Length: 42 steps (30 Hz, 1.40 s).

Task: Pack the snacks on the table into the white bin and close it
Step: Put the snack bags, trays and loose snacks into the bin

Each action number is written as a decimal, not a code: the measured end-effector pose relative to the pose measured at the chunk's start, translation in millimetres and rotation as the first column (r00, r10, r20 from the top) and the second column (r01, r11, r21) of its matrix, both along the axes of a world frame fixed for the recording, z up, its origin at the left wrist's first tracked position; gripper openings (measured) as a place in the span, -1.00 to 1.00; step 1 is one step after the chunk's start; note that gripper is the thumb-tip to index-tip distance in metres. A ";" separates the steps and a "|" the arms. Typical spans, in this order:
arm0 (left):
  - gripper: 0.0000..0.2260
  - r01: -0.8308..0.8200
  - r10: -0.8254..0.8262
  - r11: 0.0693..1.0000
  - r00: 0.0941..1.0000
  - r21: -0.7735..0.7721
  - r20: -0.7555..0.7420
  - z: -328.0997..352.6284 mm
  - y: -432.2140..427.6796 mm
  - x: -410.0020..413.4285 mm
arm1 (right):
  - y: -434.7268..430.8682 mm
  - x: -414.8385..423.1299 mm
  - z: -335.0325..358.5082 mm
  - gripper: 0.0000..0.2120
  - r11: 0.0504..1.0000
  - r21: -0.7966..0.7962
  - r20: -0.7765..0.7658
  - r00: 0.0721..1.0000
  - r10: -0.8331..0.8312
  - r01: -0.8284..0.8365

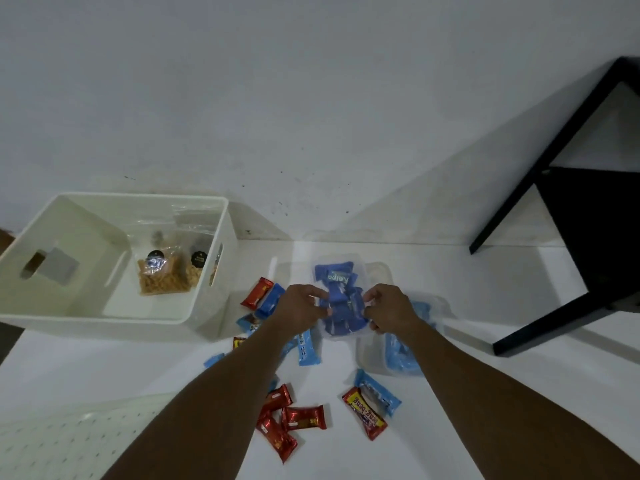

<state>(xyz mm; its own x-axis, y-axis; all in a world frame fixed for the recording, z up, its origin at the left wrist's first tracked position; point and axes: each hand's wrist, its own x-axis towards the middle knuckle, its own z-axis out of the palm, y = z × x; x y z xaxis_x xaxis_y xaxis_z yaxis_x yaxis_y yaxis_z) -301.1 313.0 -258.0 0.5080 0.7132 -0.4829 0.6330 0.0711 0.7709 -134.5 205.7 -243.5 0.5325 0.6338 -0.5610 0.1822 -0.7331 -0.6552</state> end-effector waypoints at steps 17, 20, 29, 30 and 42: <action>-0.66 0.308 -0.304 0.930 0.951 0.202 -0.048 1.2 -95.4 69.1 | -136.3 56.7 3.1 -0.75 0.995 0.045 0.013 0.996 -0.089 0.089; -0.65 0.322 -0.319 0.926 0.947 0.195 -0.045 -8.3 -103.0 66.8 | -138.8 52.4 -5.6 -0.71 0.997 0.075 0.154 0.988 -0.012 0.000; -0.47 0.349 -0.347 0.937 0.935 -0.027 0.071 -18.0 -107.2 68.9 | -135.1 45.0 -0.8 -0.75 0.987 0.086 -0.150 0.981 -0.124 0.138; -0.45 0.344 -0.340 0.938 0.937 -0.035 0.083 -18.5 -105.2 69.2 | -133.9 45.3 1.0 -0.76 0.985 0.093 -0.155 0.979 -0.130 0.146; -0.40 0.230 -0.219 0.973 0.948 -0.024 0.232 55.7 -27.9 7.1 | -51.6 10.1 72.4 -0.80 0.969 0.246 -0.074 0.997 0.027 -0.008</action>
<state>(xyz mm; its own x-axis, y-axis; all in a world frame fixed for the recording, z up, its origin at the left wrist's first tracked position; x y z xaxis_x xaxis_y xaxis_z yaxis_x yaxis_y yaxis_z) -294.0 285.1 -202.3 0.7525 0.5457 -0.3688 0.4460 -0.0102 0.8950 -124.4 154.1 -171.1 0.4813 0.7662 -0.4257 0.1361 -0.5451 -0.8272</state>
